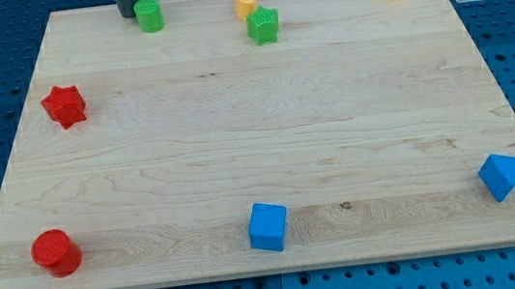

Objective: Push the green circle left to the yellow heart

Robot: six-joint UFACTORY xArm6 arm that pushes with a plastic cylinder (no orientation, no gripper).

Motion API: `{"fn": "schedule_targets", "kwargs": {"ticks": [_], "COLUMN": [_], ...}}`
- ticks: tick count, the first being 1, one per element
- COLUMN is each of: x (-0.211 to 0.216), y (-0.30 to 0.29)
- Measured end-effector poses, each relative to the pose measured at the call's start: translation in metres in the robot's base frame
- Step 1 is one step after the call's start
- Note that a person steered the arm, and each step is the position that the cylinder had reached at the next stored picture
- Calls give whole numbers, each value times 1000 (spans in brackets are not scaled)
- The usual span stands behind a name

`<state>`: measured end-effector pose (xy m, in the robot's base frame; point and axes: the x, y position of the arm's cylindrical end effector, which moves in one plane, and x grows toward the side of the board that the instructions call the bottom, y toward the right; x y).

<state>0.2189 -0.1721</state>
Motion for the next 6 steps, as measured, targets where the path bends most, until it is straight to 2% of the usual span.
{"fn": "schedule_targets", "kwargs": {"ticks": [3, 6], "x": [18, 20], "y": [8, 94]}}
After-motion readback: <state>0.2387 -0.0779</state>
